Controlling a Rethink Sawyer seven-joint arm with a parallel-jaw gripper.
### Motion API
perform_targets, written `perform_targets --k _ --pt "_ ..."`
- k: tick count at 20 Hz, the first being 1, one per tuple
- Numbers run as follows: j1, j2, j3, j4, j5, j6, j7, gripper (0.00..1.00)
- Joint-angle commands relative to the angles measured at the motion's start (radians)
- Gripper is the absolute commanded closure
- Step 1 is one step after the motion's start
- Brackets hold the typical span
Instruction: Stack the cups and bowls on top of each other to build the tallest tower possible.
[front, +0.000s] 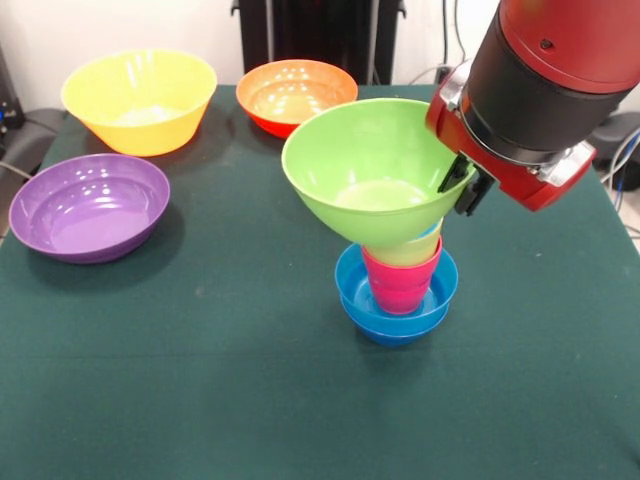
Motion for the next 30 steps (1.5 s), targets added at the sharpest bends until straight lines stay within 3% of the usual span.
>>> perform_targets --k 1,8,21,30 --pt "0.011 -0.008 0.049 0.029 0.003 0.082 -0.205 1.00" --pt "0.014 -0.029 0.045 0.075 0.018 0.067 -0.185 1.00" --pt "0.022 -0.103 0.025 0.249 0.042 -0.032 -0.144 1.00" --pt "0.019 -0.127 0.032 0.303 0.031 -0.064 -0.134 1.00"
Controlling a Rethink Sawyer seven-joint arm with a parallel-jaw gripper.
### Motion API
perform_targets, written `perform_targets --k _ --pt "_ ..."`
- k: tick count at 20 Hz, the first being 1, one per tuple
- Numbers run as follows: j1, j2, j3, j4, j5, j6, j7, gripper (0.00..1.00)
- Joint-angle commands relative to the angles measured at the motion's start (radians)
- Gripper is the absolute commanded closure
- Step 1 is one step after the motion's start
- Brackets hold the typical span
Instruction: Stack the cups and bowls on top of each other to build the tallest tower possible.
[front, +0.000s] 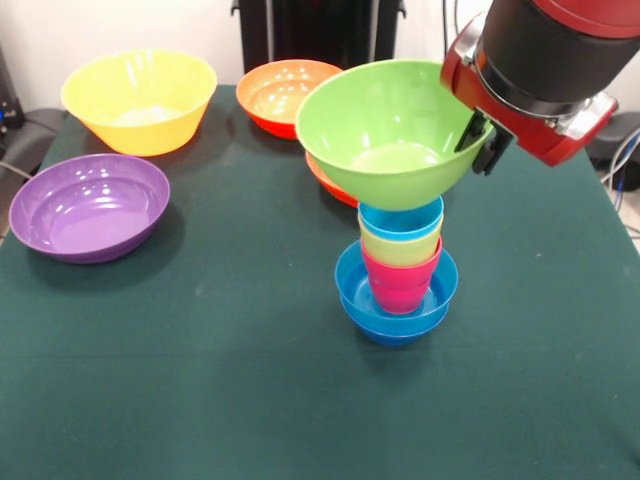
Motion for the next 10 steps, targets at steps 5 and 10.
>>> perform_targets --k 5,10 --pt "0.016 -0.040 0.050 0.182 -0.020 -0.087 -0.127 1.00" --pt "0.011 -0.011 0.058 0.135 -0.024 -0.067 -0.127 1.00"
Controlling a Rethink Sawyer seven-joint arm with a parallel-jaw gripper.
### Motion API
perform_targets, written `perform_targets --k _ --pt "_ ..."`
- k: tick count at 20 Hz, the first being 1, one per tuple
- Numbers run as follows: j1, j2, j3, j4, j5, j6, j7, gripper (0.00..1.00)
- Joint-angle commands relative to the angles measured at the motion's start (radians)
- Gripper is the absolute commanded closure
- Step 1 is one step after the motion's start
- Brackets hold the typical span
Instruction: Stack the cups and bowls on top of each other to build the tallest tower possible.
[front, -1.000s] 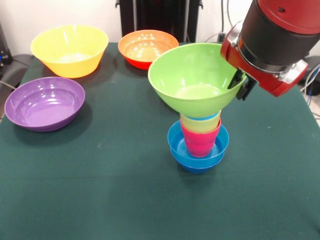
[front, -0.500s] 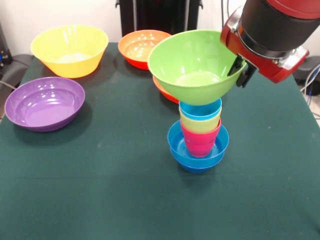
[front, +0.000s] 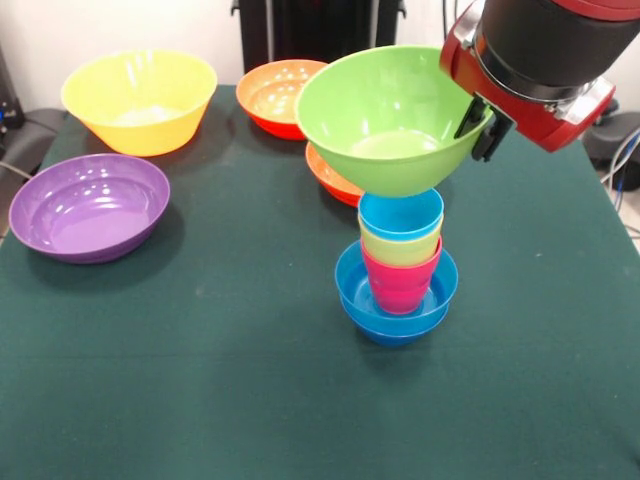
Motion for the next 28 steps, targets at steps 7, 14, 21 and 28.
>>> perform_targets --k 7,14,21,28 --pt "0.015 0.020 0.056 0.091 -0.029 -0.081 -0.121 1.00" --pt "0.016 0.034 0.056 0.073 -0.034 -0.086 -0.118 1.00" --pt "0.018 0.044 0.058 0.060 -0.036 -0.099 -0.115 1.00" --pt "0.018 0.063 0.059 0.031 -0.038 -0.098 -0.113 1.00"
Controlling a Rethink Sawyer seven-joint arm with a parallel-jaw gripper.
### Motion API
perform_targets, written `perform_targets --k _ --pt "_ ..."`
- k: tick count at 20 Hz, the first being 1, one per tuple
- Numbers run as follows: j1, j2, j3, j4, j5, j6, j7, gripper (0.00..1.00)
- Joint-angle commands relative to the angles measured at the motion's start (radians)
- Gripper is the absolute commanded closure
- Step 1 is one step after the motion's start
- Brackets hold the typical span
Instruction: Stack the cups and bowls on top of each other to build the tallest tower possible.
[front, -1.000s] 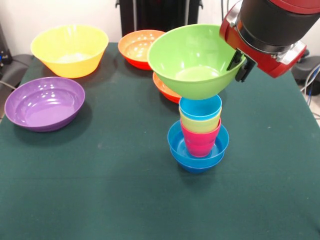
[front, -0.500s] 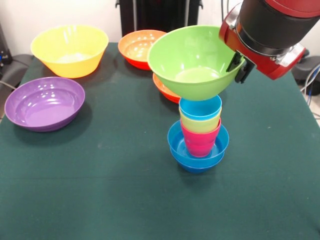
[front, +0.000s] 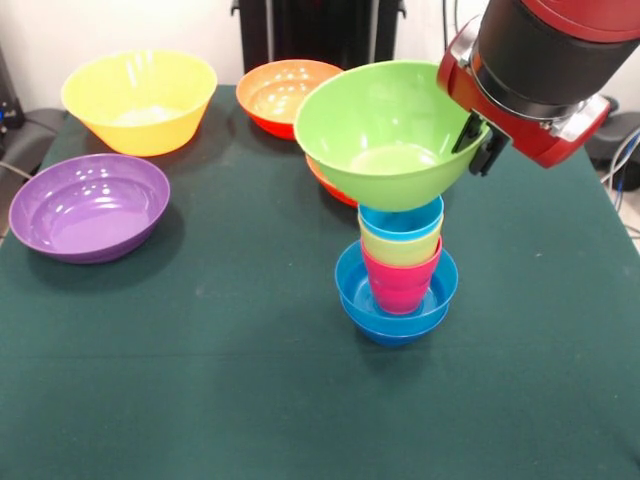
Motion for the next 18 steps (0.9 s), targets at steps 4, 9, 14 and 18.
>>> perform_targets --k 4,9,14,18 --pt "0.019 0.053 0.058 0.023 -0.039 -0.073 -0.115 1.00" --pt "0.023 0.047 0.055 0.033 -0.037 -0.088 -0.108 1.00" --pt "0.025 0.031 0.050 0.059 -0.034 -0.096 -0.107 1.00" --pt "0.029 0.005 0.045 0.108 -0.031 -0.119 -0.102 1.00"
